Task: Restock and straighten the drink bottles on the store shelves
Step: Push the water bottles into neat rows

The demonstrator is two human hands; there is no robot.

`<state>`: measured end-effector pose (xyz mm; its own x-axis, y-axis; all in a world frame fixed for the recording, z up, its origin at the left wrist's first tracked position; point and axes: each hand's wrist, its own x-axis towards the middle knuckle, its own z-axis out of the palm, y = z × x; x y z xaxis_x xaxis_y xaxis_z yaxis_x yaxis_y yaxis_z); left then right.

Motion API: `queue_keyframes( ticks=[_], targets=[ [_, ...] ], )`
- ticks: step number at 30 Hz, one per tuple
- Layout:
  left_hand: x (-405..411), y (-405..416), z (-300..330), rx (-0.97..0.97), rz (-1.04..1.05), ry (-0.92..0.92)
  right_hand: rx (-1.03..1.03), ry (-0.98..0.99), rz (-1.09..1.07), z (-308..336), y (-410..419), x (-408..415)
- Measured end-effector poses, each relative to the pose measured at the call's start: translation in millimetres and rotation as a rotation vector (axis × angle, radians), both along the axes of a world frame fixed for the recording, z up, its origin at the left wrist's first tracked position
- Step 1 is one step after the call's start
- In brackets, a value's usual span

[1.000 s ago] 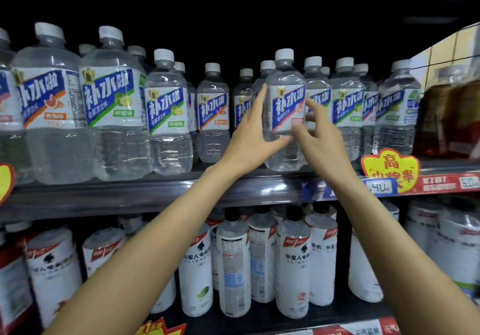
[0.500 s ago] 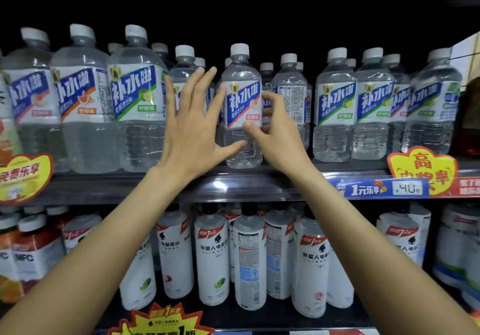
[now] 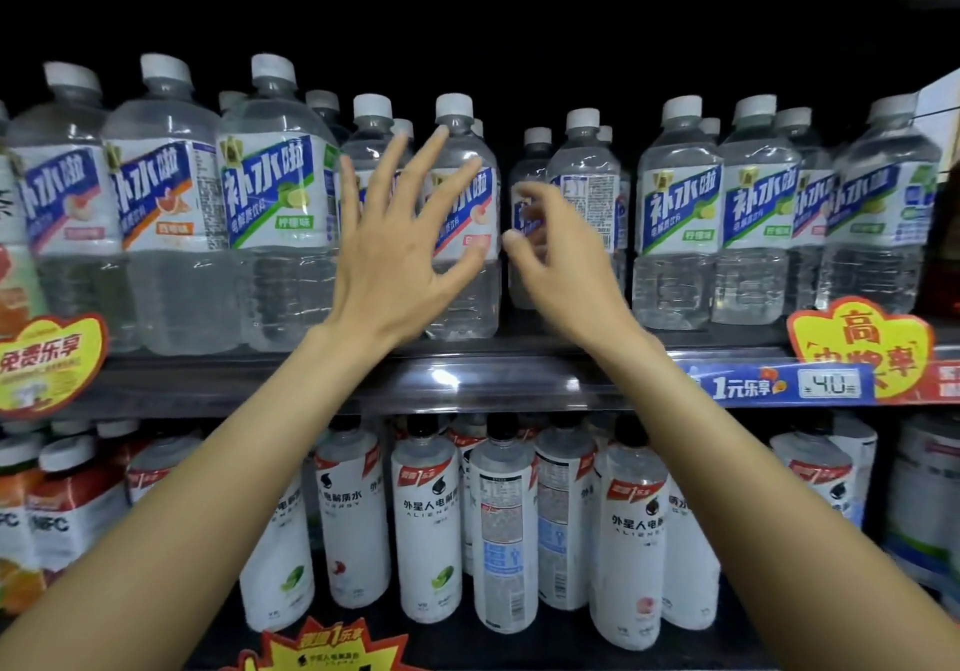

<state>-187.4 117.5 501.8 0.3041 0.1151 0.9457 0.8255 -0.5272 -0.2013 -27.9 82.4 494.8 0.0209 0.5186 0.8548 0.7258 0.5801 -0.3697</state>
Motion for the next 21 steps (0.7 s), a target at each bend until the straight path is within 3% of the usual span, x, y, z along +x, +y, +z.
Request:
queue_keyframes(
  ticks=[5, 11, 16, 21],
  targets=[
    [26.4, 9.3, -0.3, 0.001, 0.161, 0.042, 0.071, -0.237, -0.593, 12.7, 5.1, 30.5],
    [27.7, 18.7, -3.3, 0.015, 0.23, 0.065, -0.09, -0.362, -0.804, 31.0, 26.0, 24.2],
    [27.5, 19.1, -3.5, 0.015, 0.215, 0.071, -0.036, -0.173, -0.454, 34.3, 20.4, 40.5],
    [27.1, 16.6, -3.6, 0.004, 0.158, 0.054, -0.192, 0.062, 0.012, 41.2, 7.8, 51.7]
  ],
)
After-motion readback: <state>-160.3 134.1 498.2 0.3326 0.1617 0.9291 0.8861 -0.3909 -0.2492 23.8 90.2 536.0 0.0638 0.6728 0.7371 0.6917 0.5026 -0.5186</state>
